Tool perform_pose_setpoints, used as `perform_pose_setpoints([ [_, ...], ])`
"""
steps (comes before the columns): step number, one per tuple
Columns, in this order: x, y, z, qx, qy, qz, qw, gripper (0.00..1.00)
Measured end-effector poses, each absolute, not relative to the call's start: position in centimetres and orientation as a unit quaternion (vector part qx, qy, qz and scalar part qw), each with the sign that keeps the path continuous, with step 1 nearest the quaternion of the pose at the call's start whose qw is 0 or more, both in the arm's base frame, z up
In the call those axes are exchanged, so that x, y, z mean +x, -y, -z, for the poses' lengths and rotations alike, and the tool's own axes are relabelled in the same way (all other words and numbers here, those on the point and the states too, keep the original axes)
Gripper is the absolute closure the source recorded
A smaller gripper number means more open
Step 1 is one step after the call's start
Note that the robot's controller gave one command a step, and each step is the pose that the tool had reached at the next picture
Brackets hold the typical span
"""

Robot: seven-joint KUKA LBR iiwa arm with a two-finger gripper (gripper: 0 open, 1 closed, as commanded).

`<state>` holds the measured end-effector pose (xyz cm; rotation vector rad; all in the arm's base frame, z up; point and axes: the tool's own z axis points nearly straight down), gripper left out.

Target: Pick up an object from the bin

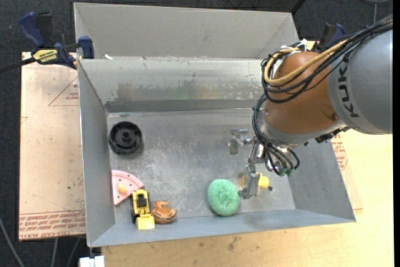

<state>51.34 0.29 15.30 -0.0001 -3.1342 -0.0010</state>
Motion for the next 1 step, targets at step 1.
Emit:
perform_pose_setpoints([
  [1, 51.52, -0.29, -15.7, 0.0, 1.0, 0.0, 0.0, 0.0],
])
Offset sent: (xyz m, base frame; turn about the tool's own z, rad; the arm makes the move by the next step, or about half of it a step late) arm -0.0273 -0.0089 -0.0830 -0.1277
